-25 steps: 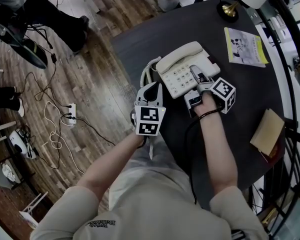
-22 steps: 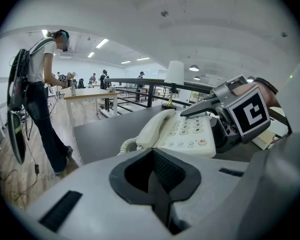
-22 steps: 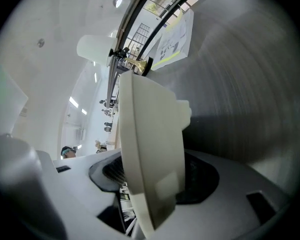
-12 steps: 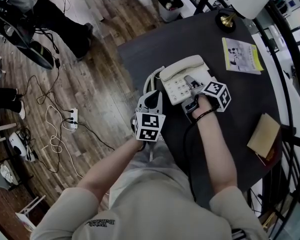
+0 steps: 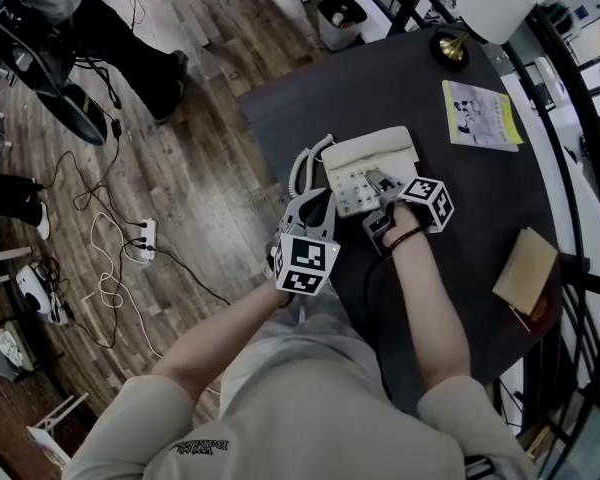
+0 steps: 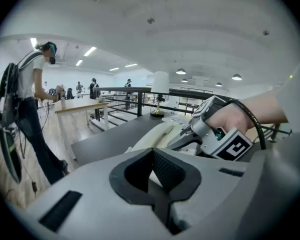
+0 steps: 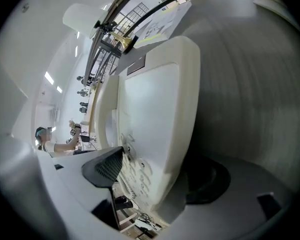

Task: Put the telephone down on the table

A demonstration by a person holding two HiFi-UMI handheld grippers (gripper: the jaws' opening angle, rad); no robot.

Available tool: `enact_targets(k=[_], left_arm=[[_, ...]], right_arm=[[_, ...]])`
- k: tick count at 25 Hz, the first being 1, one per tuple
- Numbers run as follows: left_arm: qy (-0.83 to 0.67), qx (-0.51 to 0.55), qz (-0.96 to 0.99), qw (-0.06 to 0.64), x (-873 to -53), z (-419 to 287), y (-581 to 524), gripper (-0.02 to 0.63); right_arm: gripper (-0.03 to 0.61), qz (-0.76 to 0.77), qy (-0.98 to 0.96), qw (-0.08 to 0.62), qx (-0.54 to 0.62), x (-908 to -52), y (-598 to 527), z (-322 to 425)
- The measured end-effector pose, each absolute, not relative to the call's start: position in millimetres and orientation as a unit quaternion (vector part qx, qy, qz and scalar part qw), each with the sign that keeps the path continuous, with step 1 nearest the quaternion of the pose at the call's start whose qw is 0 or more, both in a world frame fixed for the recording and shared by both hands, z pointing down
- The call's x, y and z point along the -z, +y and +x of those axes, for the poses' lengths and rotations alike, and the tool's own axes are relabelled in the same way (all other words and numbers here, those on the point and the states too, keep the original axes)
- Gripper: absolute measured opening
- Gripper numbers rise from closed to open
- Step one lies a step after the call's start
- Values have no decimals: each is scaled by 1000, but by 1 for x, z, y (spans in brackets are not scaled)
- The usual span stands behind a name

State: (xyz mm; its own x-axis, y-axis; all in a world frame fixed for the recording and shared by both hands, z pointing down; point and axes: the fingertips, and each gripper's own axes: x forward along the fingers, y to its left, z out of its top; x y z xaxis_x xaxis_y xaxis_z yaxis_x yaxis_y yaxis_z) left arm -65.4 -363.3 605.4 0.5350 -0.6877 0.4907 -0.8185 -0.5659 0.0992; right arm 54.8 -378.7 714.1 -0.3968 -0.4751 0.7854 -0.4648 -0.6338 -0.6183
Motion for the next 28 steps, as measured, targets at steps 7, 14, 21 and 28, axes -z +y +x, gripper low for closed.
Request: enact_targets(k=[7, 14, 21, 28], left_arm=[[-423, -218, 867, 148, -604, -58, -346, 5], [-430, -224, 860, 156, -604, -66, -337, 5], [-454, -207, 853, 152, -579, -83, -339, 5], [-481, -172, 846, 150, -544, -100, -343, 5]], right_arm=[[354, -566, 437, -28, 698, -712, -359, 59], [354, -568, 448, -28, 689, -695, -352, 61], [345, -577, 510, -58, 635, -659, -346, 57], [289, -573, 581, -85, 571, -612, -340, 39]])
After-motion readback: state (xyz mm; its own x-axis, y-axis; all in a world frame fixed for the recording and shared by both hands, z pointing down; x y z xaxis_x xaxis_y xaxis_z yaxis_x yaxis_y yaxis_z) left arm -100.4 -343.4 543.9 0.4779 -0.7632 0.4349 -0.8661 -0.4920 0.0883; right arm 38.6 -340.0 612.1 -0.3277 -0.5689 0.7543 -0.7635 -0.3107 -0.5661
